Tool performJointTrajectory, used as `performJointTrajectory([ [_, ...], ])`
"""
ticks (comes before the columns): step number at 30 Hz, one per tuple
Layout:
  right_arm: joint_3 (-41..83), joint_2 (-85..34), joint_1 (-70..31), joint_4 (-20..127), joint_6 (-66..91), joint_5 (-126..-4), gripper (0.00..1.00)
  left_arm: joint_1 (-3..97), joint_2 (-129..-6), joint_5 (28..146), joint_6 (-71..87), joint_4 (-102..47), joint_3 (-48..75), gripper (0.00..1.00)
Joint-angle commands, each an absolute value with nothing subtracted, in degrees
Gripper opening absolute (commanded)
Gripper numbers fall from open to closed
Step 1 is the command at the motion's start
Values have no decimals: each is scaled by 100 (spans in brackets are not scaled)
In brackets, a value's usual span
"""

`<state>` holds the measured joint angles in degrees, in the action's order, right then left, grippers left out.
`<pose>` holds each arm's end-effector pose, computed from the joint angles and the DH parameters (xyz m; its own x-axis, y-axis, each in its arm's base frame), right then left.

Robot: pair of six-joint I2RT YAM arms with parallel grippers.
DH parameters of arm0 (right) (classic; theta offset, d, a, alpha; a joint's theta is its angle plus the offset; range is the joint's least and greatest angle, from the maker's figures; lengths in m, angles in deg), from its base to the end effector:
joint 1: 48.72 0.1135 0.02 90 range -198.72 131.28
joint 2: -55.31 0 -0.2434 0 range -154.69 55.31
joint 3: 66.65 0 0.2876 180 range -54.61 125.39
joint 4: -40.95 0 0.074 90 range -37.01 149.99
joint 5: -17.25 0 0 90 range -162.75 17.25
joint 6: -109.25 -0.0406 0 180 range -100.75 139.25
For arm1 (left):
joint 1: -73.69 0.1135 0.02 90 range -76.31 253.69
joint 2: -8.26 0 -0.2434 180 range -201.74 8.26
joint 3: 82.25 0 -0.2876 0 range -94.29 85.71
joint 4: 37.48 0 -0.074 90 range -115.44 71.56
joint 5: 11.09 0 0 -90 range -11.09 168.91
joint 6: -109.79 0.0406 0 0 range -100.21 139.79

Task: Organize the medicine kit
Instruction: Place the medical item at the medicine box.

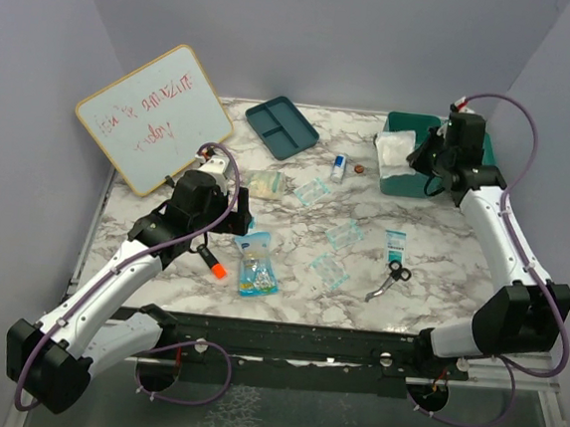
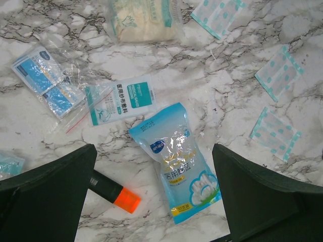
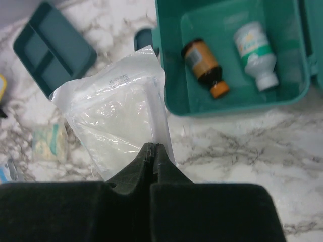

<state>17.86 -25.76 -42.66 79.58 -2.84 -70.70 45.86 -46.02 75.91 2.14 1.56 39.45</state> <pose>0.3608 0.0398 0.3052 -0.5816 0.3162 -0.7495 0.0908 0.9408 0.3264 0.2297 -0.1188 0.2655 -0.6135 -0.0185 -0.7895 0.2543 0.9419 -0.2197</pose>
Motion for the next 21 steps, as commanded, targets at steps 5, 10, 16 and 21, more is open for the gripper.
performJointTrajectory([
  [5,3537,-3821,-4411,7889,-12,-8319,1,4588,-4493,7755,257,75,4045,99],
  [10,4502,-4842,-4560,8059,259,-8661,1,4588,-4492,7773,257,75,4053,99],
  [16,5144,-5745,-4582,8265,404,-9005,1,4583,-4446,7777,256,77,4062,99],
  [21,5147,-6200,-4582,8164,351,-8813,1,4583,-4425,7809,257,75,4057,99],
])
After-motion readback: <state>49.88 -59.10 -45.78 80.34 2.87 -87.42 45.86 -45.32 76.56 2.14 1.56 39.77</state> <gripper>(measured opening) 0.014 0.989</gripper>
